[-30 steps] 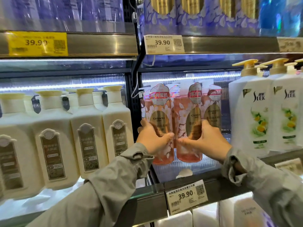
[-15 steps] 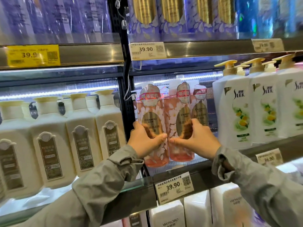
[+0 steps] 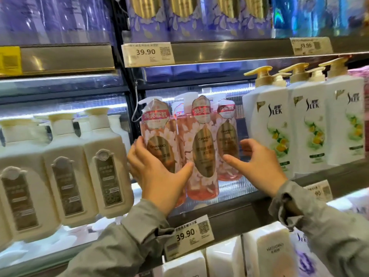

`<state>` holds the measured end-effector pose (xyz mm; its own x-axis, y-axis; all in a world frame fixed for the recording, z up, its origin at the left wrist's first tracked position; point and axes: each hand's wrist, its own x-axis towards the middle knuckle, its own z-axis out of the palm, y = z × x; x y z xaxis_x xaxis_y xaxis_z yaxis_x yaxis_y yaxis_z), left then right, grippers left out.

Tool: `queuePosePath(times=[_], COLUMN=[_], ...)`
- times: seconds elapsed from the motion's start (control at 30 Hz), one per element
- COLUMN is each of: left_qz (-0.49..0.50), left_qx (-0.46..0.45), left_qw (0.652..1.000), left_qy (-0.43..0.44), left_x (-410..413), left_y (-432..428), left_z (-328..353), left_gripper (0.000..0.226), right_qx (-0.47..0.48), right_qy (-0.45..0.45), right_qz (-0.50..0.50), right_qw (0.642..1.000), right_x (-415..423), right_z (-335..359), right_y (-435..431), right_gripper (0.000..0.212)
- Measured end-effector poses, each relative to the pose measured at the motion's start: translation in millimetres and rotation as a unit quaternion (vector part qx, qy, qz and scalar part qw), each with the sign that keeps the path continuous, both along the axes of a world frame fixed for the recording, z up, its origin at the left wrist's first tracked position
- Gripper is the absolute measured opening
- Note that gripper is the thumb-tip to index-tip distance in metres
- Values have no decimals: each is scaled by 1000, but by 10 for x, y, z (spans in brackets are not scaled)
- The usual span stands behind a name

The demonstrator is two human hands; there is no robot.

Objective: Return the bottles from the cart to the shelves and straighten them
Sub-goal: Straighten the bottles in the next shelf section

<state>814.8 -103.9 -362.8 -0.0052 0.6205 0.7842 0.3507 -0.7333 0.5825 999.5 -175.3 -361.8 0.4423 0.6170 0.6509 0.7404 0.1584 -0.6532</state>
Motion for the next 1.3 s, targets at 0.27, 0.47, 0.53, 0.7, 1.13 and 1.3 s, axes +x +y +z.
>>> queuePosePath(times=[0.27, 0.47, 0.53, 0.7, 1.13, 1.3], left_qz=[38, 61, 51, 73, 46, 42], left_qx=[92, 201, 209, 206, 190, 188], left_qw=[995, 967, 959, 949, 949, 949], left_qy=[12, 143, 182, 225, 248, 250], left_x=[232, 274, 291, 329, 358, 347], left_y=[-118, -123, -123, -89, -121, -103], left_z=[7, -11, -14, -20, -68, -73], left_gripper=[128, 102, 99, 108, 110, 111], right_qx=[-94, -95, -102, -114, -120, -117], right_qy=[-26, 54, 49, 14, -27, -37], right_qz=[-20, 12, 8, 1, -24, -16], right_qw=[995, 994, 994, 993, 992, 992], right_x=[96, 224, 253, 257, 155, 129], right_z=[13, 55, 37, 28, 72, 78], right_y=[291, 633, 657, 638, 309, 177], right_gripper=[71, 103, 93, 90, 62, 59])
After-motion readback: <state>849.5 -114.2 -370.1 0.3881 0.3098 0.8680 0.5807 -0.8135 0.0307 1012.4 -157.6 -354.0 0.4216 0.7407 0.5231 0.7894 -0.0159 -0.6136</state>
